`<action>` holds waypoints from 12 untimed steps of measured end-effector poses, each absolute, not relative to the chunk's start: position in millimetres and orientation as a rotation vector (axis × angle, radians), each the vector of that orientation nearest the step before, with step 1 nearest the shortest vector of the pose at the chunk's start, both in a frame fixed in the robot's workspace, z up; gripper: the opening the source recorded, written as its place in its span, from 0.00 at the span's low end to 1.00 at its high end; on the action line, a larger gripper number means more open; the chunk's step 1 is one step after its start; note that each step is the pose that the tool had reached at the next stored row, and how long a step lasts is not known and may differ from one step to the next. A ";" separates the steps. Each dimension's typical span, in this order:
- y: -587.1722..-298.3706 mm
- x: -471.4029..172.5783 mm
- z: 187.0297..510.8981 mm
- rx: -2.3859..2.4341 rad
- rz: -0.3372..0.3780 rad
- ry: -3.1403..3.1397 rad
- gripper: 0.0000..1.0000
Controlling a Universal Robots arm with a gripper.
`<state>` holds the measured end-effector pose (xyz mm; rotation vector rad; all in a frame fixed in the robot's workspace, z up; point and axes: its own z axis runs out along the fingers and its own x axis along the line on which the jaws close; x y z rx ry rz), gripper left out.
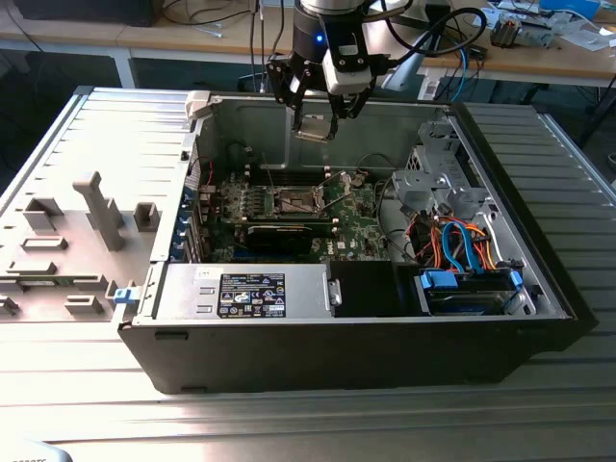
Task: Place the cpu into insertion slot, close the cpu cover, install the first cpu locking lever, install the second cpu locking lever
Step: 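Place the cpu into insertion slot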
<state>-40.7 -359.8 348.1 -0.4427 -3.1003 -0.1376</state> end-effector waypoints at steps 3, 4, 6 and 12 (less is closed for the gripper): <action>-359.8 -40.7 348.1 -0.452 -0.138 -3.099 0.54; -359.8 -40.7 348.1 -0.455 -0.138 -3.099 0.54; -359.8 -40.7 348.1 -0.462 -0.138 -3.098 0.54; -359.8 -40.7 348.1 -0.480 -0.138 -3.096 0.54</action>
